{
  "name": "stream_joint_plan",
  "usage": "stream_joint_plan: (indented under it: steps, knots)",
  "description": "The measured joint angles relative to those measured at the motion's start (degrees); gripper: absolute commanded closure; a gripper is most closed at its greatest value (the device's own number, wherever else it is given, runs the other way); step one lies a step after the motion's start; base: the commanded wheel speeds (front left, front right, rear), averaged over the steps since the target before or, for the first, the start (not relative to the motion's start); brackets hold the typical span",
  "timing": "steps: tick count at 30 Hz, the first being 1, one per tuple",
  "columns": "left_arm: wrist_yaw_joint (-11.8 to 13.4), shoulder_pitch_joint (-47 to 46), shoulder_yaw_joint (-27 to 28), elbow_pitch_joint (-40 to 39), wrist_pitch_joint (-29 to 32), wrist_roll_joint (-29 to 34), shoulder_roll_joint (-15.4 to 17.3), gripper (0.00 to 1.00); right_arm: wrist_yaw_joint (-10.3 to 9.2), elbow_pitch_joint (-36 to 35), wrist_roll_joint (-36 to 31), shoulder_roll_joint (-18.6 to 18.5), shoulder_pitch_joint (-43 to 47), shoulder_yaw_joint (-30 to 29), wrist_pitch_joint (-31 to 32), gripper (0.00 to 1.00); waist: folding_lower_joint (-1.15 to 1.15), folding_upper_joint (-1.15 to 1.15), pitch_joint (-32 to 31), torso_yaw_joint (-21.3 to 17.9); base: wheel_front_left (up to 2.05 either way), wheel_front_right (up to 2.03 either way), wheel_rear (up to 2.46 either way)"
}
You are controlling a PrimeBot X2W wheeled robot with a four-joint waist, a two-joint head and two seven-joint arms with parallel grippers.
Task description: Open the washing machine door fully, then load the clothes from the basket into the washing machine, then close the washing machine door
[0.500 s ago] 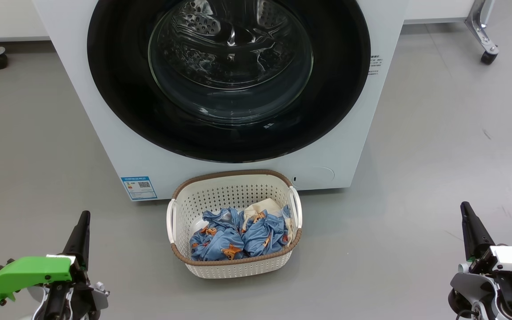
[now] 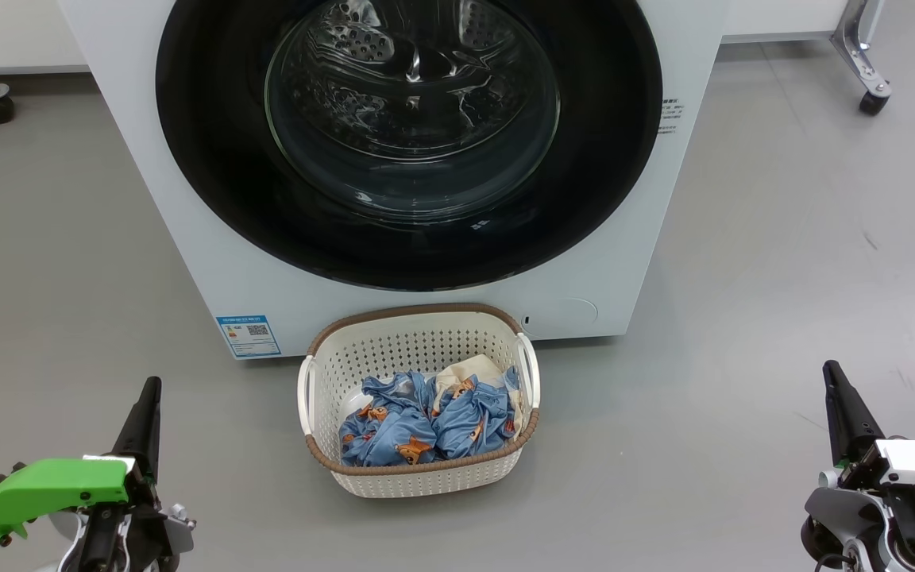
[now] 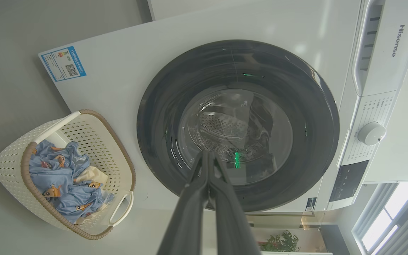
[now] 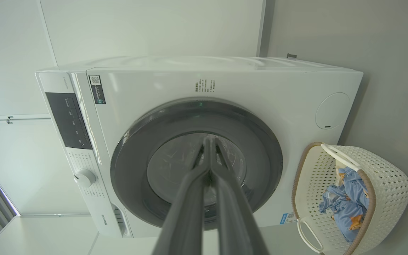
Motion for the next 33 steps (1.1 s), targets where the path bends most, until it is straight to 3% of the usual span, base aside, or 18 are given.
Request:
stream_joint_plan:
  steps: [33]
  knots:
    - [0.0, 0.0, 0.0, 0.0, 0.0, 0.0, 0.0, 1.00, 0.00, 0.0, 0.0, 0.0, 0.0, 0.0, 0.0, 1.00, 0.00, 0.00, 0.0, 0.0, 0.00, 0.00, 0.00]
